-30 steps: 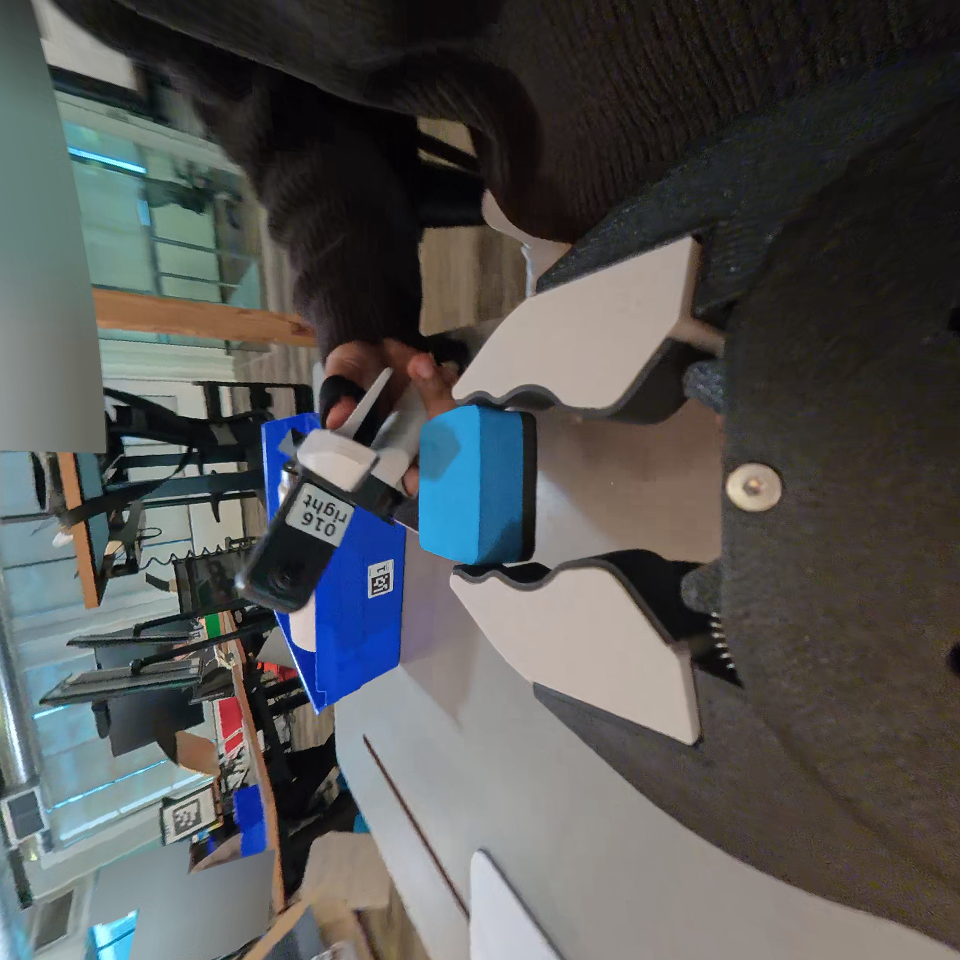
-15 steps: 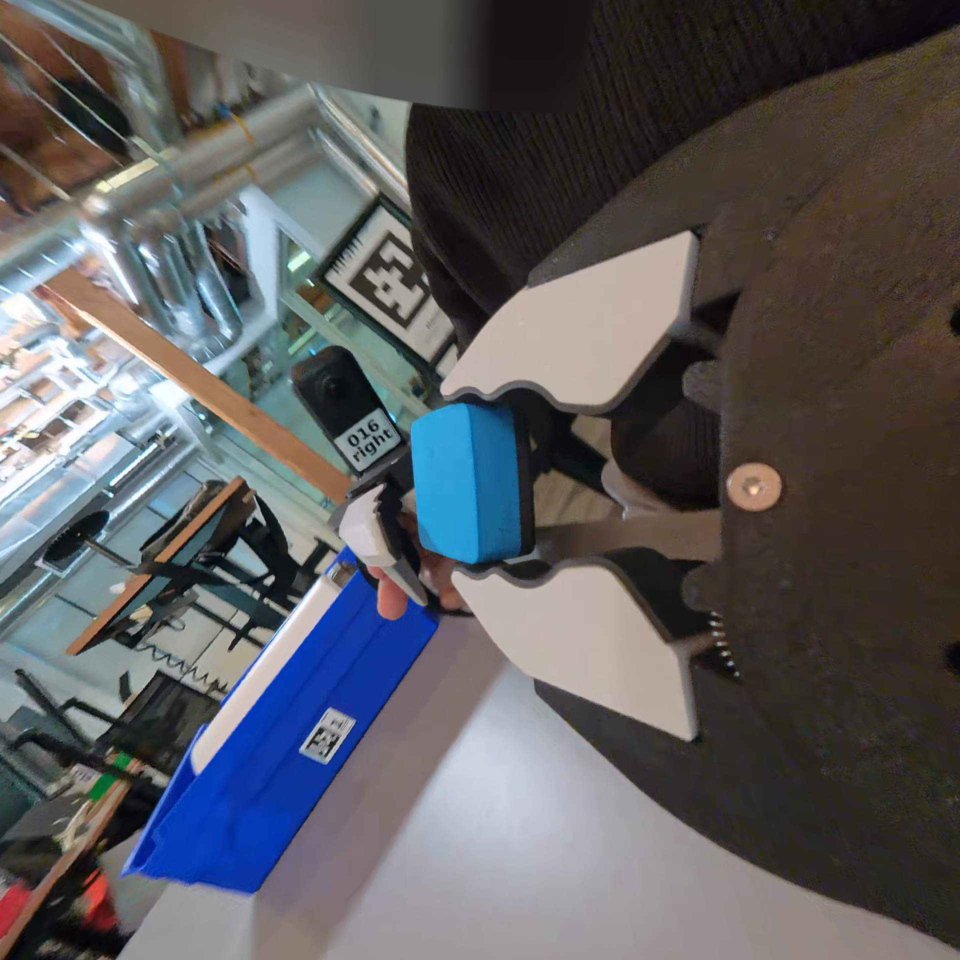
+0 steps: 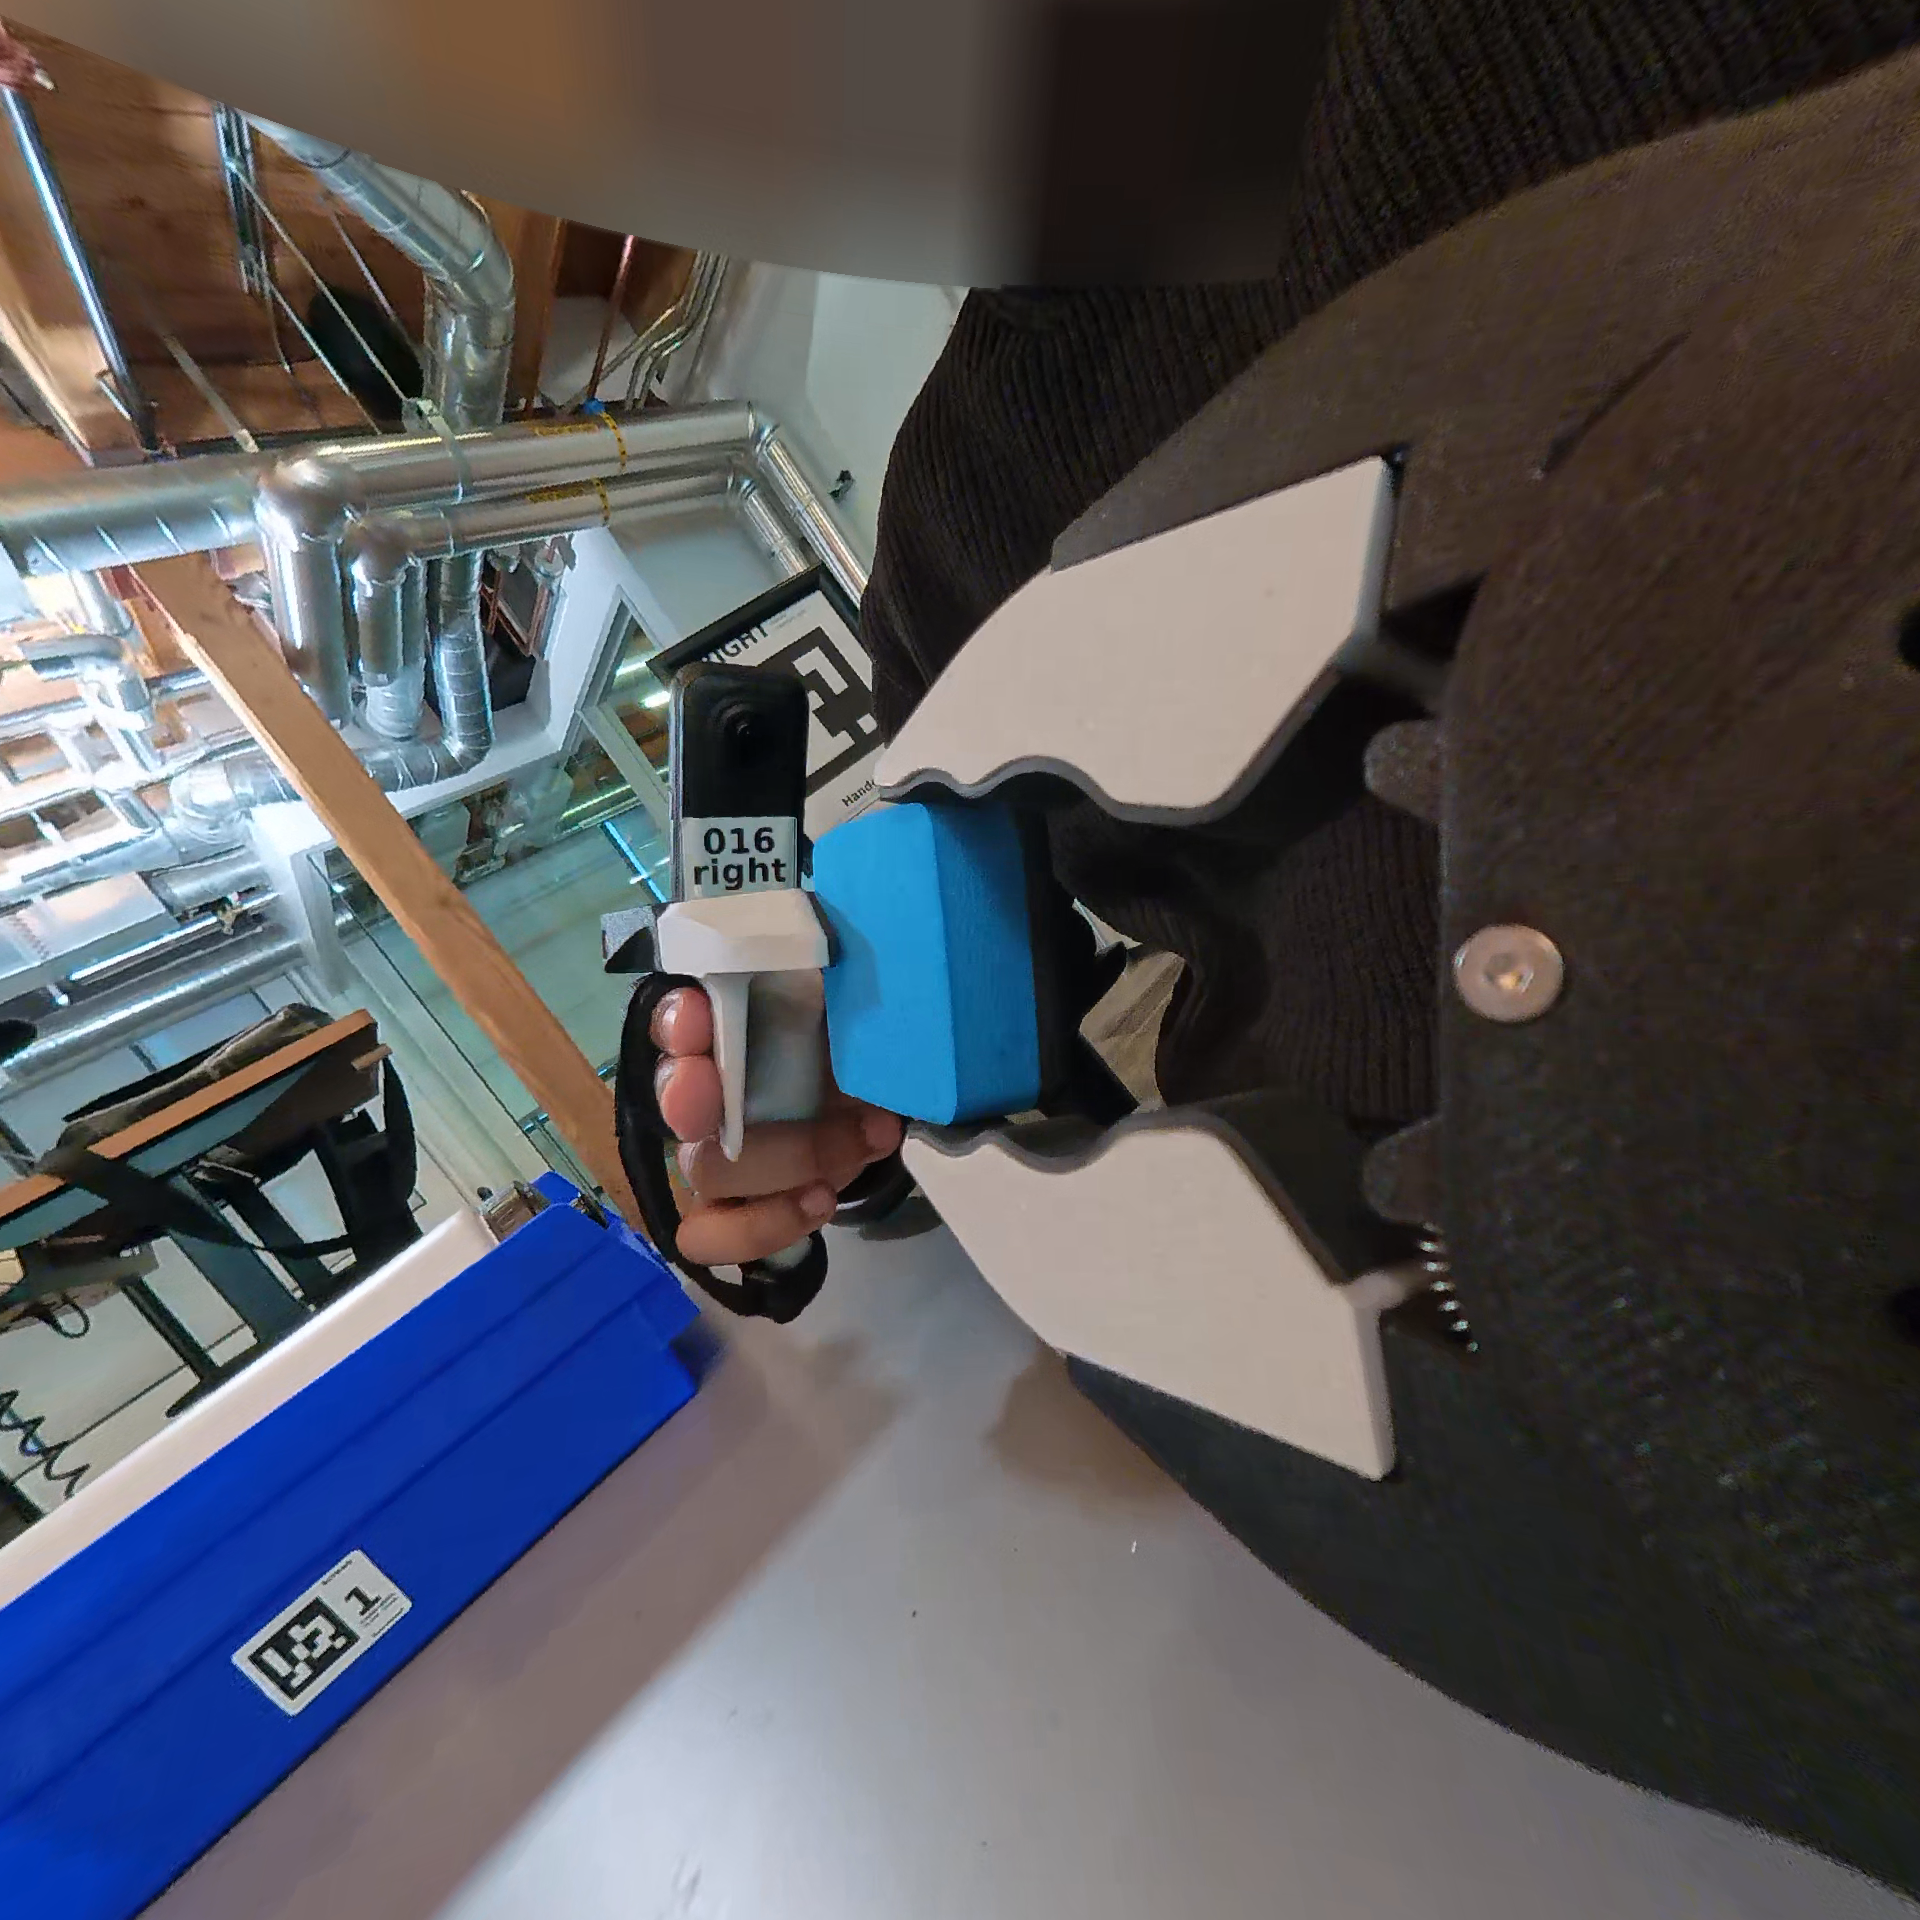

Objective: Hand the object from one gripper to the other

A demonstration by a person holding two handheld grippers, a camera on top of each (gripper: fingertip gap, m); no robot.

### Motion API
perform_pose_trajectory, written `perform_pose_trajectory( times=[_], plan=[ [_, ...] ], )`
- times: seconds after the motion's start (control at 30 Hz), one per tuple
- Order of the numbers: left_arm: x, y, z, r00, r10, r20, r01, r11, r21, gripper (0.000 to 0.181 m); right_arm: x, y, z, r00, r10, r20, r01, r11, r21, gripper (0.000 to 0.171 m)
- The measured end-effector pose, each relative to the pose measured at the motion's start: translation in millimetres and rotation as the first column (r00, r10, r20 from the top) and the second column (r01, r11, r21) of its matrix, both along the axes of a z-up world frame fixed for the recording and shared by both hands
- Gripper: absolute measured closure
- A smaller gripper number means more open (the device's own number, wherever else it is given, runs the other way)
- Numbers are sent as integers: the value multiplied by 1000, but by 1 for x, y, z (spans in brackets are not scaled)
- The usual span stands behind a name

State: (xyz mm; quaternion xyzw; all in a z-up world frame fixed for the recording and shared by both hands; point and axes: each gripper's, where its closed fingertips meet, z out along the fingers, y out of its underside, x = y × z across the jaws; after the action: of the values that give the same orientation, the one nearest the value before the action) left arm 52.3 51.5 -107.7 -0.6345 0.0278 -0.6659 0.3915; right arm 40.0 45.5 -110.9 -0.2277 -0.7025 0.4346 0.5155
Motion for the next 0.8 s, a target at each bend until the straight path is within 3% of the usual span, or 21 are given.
perform_pose_trajectory(
  times=[0.23, 0.47, 0.67, 0.8],
  plan=[
    [-4, 4, 3, 999, 51, 4, -51, 998, 48, 121, -1, 1, 0, 1000, -5, 24, 6, 1000, -30, 149],
    [-13, 13, 5, 986, 163, -31, -159, 981, 111, 97, -2, 17, 8, 997, -44, 57, 54, 980, -191, 149],
    [-17, 16, 3, 977, 207, -58, -198, 971, 136, 97, -2, 33, 10, 981, 14, 192, 86, 860, -502, 149],
    [-16, 16, 3, 951, 258, -168, -215, 947, 238, 105, -2, 33, 7, 961, 111, 255, 84, 757, -648, 149]
  ],
)
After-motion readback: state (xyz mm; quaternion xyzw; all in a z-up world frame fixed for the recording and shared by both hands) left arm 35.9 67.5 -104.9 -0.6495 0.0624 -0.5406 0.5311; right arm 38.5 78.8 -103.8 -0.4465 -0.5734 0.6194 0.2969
